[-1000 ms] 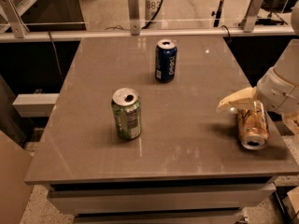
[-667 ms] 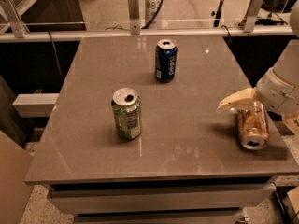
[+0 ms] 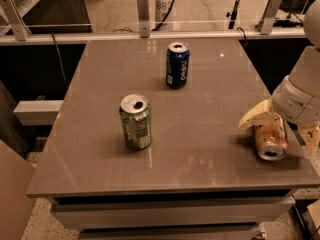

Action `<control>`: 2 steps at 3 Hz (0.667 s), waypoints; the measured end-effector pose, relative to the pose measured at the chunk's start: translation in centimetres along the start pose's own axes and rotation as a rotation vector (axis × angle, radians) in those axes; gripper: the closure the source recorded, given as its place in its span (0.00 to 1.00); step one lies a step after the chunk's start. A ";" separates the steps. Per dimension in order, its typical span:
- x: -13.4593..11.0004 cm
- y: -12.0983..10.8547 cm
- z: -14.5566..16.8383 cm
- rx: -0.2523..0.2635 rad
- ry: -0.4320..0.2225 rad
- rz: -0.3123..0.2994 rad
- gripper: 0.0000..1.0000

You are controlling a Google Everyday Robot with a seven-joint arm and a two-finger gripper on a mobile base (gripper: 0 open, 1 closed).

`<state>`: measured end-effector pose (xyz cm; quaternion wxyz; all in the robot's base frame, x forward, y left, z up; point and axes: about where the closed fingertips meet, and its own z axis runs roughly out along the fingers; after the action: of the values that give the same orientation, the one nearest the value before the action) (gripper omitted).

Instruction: Place orange can upright

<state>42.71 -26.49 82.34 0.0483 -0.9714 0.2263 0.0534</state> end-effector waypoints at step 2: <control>0.2 -0.1 0.0 0.006 0.012 0.000 0.00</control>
Offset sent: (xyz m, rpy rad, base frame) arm 0.0000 0.0000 0.0000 -0.0001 0.0001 0.0001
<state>42.94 -26.44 82.34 0.0501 -0.9715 0.2267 0.0470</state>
